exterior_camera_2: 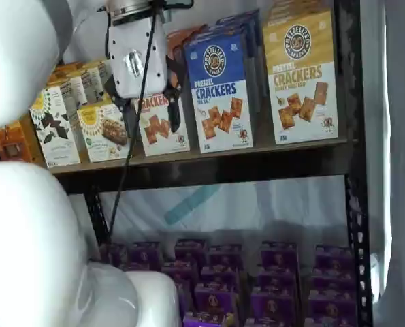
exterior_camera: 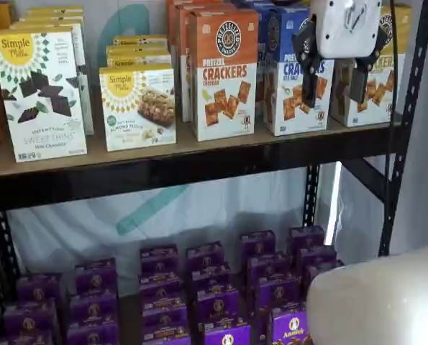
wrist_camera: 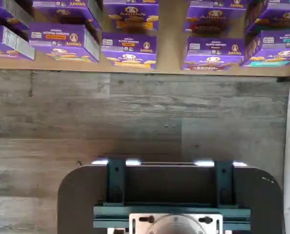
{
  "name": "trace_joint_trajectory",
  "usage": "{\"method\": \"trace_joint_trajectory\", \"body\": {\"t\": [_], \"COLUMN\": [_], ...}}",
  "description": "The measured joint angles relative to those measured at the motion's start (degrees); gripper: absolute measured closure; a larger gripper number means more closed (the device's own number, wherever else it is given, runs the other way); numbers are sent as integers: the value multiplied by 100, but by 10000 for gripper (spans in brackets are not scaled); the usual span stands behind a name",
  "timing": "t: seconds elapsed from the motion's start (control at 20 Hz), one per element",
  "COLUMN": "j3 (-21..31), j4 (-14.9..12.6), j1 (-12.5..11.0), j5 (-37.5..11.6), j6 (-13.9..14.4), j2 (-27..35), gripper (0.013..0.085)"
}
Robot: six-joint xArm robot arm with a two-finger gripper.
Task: Retrieve the yellow and white box located on the top shelf, the sixth one from the left
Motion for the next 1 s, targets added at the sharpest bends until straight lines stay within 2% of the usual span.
{"method": "trace_joint_trajectory", "body": {"t": [0.1,0.35,0.5,0.6,0.75,1.0], "j3": [30,34,80,142,205,214], "j4": [338,373,268,94,-166,-349], "j1": [-314,-362,-360,-359,-505,-1223], "j5": [-29,-40,-162,-365,-672,-1250], "j6": [-157,-208,-259,-330,-561,-1294], "j2": [-28,-17,-30,-55,2,235], "gripper": [130,130,130,130,130,130]}}
